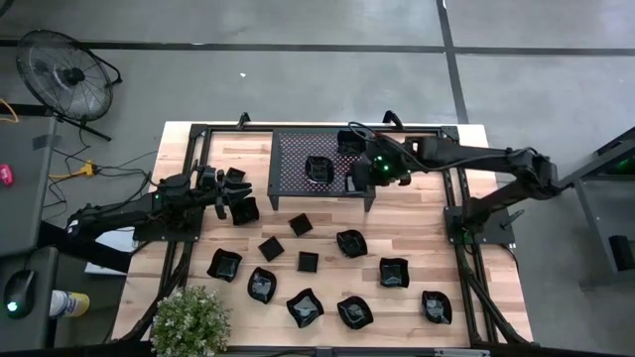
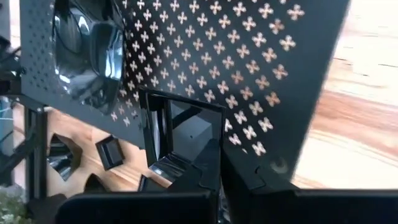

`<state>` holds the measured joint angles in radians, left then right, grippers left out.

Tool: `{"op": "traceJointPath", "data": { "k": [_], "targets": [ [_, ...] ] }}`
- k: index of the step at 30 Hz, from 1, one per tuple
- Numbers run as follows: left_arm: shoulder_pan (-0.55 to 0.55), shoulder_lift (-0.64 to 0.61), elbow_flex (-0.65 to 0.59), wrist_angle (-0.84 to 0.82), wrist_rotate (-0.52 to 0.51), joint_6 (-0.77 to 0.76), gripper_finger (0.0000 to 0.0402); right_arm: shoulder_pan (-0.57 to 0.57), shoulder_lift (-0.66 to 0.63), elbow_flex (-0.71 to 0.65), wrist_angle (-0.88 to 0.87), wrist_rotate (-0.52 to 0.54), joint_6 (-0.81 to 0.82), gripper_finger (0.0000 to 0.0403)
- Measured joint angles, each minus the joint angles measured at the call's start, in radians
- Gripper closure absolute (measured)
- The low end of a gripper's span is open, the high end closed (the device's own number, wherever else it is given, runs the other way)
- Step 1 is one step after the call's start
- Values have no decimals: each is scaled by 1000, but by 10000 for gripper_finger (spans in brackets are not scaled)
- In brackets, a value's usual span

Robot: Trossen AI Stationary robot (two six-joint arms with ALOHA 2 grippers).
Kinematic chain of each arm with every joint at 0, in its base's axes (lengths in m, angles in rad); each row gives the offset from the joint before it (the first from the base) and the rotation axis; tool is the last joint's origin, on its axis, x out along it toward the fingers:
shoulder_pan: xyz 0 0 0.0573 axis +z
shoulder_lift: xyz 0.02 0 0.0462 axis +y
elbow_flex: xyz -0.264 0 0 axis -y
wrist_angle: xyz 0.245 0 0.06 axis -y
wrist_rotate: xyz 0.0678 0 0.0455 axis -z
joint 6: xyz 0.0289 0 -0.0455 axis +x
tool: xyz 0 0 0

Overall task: Pick & Place Mini shaped plates
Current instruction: Put the black square plate on the shelf

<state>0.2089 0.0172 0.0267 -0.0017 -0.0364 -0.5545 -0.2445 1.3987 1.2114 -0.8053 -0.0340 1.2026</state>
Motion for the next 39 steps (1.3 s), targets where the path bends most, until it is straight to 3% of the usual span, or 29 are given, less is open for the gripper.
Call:
{"op": "traceJointPath", "data": {
  "k": [20, 39],
  "targets": [
    [0, 0, 0, 0, 0, 0, 277, -109, 22, 0, 18, -64, -12, 403],
    [0, 0, 0, 0, 0, 0, 277, -116, 46, 0, 41, -92, -49, 393]
  ]
}}
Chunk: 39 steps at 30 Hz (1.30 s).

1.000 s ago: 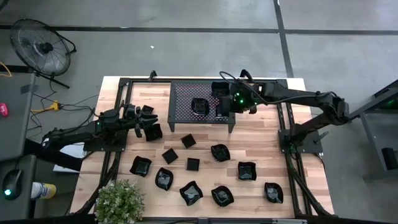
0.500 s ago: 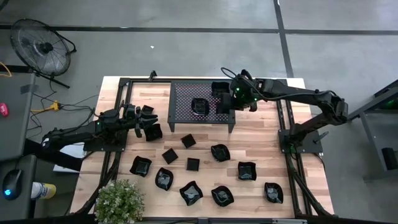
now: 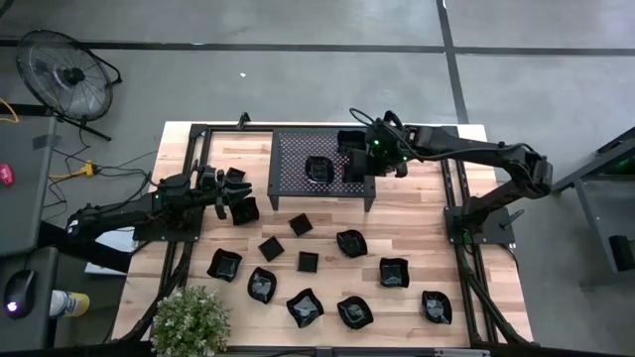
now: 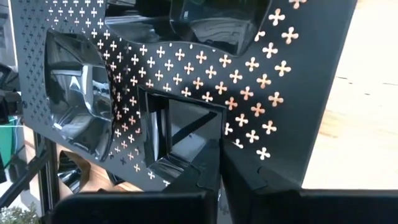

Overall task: Pick & Place Mini shaped plates
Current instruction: Put the black square plate on the shelf, then stack the black distorted square plate on top of the other black distorted square plate on the shelf

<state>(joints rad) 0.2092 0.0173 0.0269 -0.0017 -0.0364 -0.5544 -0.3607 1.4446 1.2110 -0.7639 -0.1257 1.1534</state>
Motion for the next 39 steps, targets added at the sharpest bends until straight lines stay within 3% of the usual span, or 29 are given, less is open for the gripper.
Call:
{"op": "traceJointPath", "data": {
  "k": [23, 39],
  "targets": [
    [0, 0, 0, 0, 0, 0, 277, 4, -26, -1, -34, 4, -50, 327],
    [0, 0, 0, 0, 0, 0, 277, 141, -160, -1, -297, 40, -131, 308]
  ]
}}
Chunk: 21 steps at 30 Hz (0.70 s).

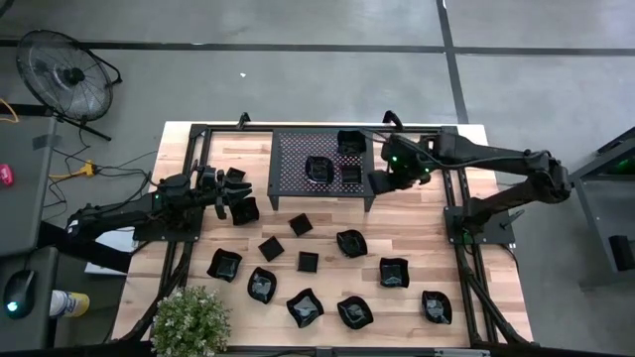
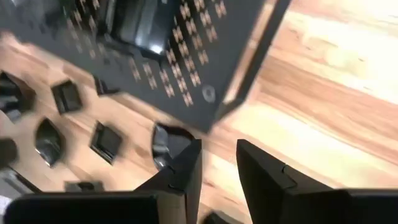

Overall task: Pick & Place Mini shaped plates
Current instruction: Stack the black distorted square plate on top of the other black distorted square plate on the shelf

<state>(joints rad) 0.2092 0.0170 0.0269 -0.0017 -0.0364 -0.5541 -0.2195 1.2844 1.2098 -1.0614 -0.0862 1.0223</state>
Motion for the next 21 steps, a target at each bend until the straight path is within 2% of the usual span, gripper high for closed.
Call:
{"op": "traceJointPath", "data": {
  "k": [8, 21],
  "targets": [
    [0, 0, 0, 0, 0, 0, 277, 105, -32, -8, -75, -17, -64, 308],
    [0, 0, 0, 0, 0, 0, 277, 307, -47, -174, -53, -105, -285, 309]
  ]
}}
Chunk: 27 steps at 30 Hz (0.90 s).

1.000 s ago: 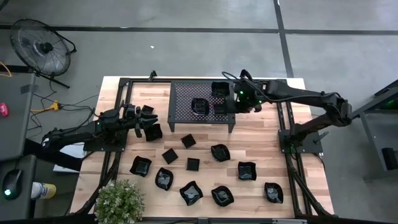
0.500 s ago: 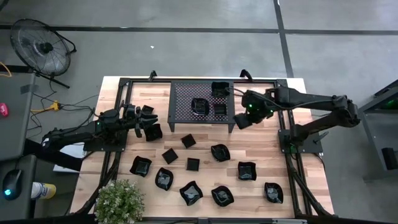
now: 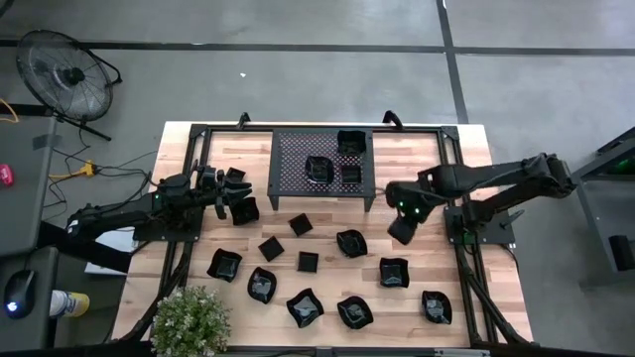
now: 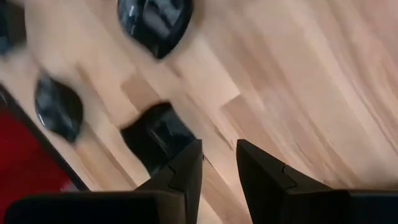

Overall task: Pick & Place Mini shaped plates
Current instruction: Stack the black distorted square plate on top of the other black distorted square plate on the shelf

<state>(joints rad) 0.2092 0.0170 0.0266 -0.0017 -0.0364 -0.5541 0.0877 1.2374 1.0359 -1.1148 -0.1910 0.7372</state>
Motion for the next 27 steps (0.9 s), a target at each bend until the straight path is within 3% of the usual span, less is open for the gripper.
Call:
{"op": "traceJointPath", "data": {
  "k": [11, 19, 27],
  "targets": [
    [0, 0, 0, 0, 0, 0, 277, 186, -28, -224, 295, -67, -197, 309],
    [0, 0, 0, 0, 0, 0, 277, 270, -27, -351, 519, 24, -316, 309],
    [0, 0, 0, 0, 0, 0, 277, 282, 35, -369, 541, 63, -339, 309]
  ]
}}
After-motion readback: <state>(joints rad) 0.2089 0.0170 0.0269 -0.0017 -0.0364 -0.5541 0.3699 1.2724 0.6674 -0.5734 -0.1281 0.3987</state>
